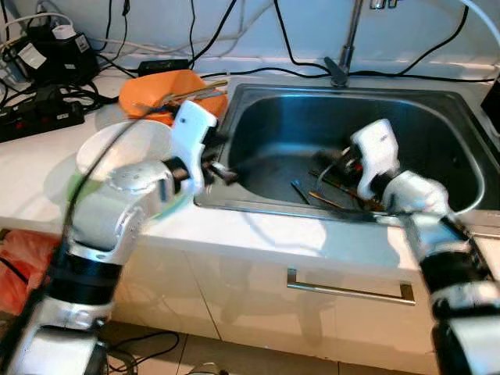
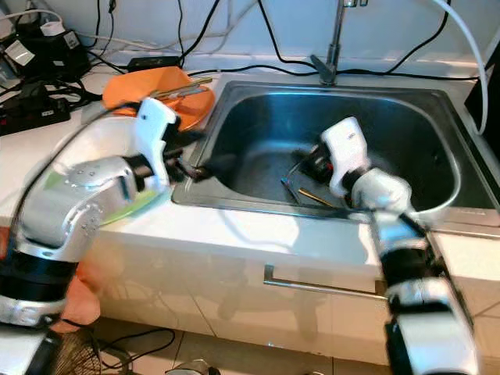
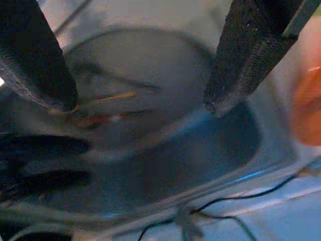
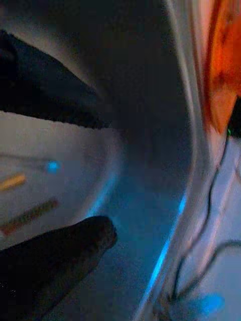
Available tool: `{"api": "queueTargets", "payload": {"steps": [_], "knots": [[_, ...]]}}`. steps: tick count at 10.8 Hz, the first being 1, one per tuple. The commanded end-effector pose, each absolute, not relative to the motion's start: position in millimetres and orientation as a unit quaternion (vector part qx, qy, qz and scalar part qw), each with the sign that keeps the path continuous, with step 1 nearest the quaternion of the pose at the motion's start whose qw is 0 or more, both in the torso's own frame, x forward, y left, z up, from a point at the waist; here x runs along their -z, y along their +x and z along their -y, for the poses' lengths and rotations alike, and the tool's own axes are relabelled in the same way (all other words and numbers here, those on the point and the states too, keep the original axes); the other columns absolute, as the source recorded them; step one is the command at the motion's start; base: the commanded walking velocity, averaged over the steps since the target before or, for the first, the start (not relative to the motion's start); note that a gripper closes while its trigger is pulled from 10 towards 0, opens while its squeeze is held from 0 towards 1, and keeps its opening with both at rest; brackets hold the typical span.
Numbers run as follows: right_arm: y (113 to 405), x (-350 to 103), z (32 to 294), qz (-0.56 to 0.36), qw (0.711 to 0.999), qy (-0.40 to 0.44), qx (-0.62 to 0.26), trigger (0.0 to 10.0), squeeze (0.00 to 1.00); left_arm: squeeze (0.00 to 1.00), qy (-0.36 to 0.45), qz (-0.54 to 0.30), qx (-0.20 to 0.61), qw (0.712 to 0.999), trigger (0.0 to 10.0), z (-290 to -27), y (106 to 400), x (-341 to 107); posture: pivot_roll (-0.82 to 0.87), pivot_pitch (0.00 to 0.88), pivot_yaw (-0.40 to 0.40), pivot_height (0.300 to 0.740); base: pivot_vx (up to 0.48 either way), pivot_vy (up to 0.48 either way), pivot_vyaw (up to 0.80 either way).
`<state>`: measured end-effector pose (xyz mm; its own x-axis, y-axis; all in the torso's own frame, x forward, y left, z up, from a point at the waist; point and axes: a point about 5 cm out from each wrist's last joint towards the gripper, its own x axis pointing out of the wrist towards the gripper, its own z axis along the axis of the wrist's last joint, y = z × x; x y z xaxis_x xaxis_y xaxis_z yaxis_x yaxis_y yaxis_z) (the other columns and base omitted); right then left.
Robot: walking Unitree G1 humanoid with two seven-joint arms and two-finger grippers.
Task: Kitchen organization
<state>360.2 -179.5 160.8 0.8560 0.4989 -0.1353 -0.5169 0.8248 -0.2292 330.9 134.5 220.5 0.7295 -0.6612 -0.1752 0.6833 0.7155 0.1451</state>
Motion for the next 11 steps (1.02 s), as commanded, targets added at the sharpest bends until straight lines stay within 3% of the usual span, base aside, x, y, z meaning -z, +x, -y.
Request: {"api": "queueTargets", "payload": {"steps": [1,2,6,11], "knots": [[357,-166,172,-0.027,0.949,-0.121,-0.291,10.0,1.00,1.00,0.141,-0.051,0.353,0.924,10.0,-140,333,-226,0.16,0.032,0.070,0.740,0.000,0.000,0.00],[353,-167,169,-0.024,0.946,-0.111,-0.303,10.0,0.00,1.00,0.150,-0.052,0.343,0.926,10.0,-146,335,-229,0.16,0.032,0.068,0.740,0.000,0.000,0.00],[336,-170,160,-0.021,0.938,-0.082,-0.336,10.0,0.00,1.00,0.221,-0.063,0.273,0.934,10.0,-180,347,-234,0.16,0.030,0.070,0.740,0.000,0.000,0.00],[330,-167,159,-0.033,0.937,-0.077,-0.339,10.0,0.00,1.00,0.293,-0.120,0.263,0.911,10.0,-205,343,-230,0.17,0.029,0.066,0.740,0.000,0.000,0.00]]}}
